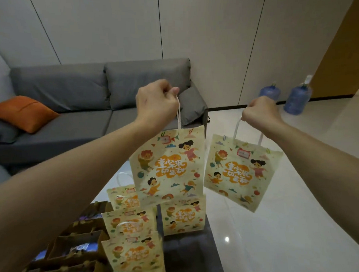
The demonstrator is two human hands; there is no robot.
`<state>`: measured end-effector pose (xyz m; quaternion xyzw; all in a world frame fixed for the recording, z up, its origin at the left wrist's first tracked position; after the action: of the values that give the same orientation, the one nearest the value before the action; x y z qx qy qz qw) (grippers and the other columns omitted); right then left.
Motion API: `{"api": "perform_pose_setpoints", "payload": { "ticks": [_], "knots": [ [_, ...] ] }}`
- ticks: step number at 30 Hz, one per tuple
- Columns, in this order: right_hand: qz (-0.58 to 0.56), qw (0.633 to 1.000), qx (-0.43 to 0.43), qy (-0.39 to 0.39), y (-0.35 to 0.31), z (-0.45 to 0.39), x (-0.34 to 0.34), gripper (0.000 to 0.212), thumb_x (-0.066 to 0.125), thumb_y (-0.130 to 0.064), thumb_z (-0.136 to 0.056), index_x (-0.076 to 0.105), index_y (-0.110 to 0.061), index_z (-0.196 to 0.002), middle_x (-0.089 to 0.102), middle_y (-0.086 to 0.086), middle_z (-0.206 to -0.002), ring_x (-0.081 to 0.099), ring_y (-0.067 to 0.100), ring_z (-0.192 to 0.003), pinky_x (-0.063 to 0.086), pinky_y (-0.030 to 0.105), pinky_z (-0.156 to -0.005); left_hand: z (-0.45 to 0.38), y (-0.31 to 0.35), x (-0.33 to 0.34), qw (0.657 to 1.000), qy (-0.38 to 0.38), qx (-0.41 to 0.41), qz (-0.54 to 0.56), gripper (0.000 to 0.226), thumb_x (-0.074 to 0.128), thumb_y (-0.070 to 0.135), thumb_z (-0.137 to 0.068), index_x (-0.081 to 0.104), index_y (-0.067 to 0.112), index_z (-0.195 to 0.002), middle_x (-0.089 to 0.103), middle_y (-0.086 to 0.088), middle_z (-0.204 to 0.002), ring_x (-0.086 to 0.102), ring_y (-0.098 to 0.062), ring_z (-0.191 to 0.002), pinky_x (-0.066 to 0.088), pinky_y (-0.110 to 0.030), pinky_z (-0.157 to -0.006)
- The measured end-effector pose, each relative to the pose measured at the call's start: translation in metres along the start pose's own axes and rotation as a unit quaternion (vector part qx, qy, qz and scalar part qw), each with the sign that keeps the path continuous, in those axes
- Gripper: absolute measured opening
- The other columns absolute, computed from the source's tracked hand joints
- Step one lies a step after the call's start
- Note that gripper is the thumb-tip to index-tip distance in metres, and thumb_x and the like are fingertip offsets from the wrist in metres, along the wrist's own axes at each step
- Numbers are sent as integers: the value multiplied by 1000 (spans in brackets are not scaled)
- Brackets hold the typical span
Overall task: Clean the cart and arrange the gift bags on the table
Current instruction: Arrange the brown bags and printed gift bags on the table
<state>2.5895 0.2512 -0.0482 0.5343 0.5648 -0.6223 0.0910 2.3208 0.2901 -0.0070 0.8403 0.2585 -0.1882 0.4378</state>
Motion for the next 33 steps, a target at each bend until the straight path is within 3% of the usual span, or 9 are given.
{"api": "perform_pose_setpoints", "payload": {
  "ticks": [2,5,9,18,22,27,30,33],
  "knots": [
    [6,1000,-18,-19,3,-11,18,10,61,-7,-80,69,-1,-80,68,18,-81,65,34,-79,57,50,-70,-2,-8,5,1000,-1,-2,-8,26,60,29,-98,63,16,-76,56,9,-65,55,-16,-69,37,-30,-65],
    [19,997,-43,-55,7,-24,48,12,63,-6,-83,72,-15,-84,68,5,-89,64,25,-88,59,45,-79,-5,-22,12,1000,-3,-13,-11,23,59,29,-99,65,17,-80,58,6,-69,57,-16,-71,43,-32,-66],
    [14,995,-42,-93,12,-38,89,13,66,-7,-85,71,-19,-86,66,2,-93,60,22,-88,47,32,-70,-13,-41,20,999,-3,-30,-12,23,59,28,-100,64,15,-82,56,7,-68,51,-11,-65,44,-32,-62],
    [47,975,-66,-207,26,-51,202,15,64,-4,-90,68,-18,-86,62,6,-95,56,24,-85,40,29,-66,-23,-88,38,995,9,-97,-39,22,58,30,-100,66,15,-87,59,5,-70,57,-16,-70,53,-49,-74],
    [63,967,-70,-238,33,-47,247,14,65,-2,-91,71,-13,-96,64,7,-100,59,25,-88,46,32,-69,-26,-105,43,992,15,-114,-49,23,57,31,-101,65,15,-86,57,6,-69,55,-12,-67,54,-44,-71],
    [54,959,-80,-265,36,-38,290,16,65,0,-91,68,-14,-98,65,5,-98,60,22,-86,47,29,-67,-18,-120,49,990,-1,-130,-63,23,56,29,-102,63,14,-87,53,8,-69,49,-6,-64,44,-27,-64],
    [52,955,-83,-281,39,-31,308,15,64,0,-92,68,-13,-100,64,5,-98,57,21,-83,41,25,-60,-14,-130,51,988,-6,-141,-66,22,56,29,-102,62,16,-85,53,8,-70,51,-6,-65,46,-26,-65],
    [49,951,-78,-296,44,-22,325,17,63,0,-92,69,-13,-101,65,5,-100,57,20,-84,38,25,-57,-12,-137,50,984,0,-158,-82,23,57,28,-102,59,19,-81,51,9,-66,50,1,-61,38,-12,-57]
  ]
}}
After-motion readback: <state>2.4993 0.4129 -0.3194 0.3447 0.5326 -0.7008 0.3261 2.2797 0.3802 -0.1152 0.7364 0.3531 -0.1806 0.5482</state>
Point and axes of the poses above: each hand's wrist, its own z-axis away from the middle knuckle, its own x-axis out of the palm, y = z × x, the point moved 1 cm from there along -z, towards the middle knuckle
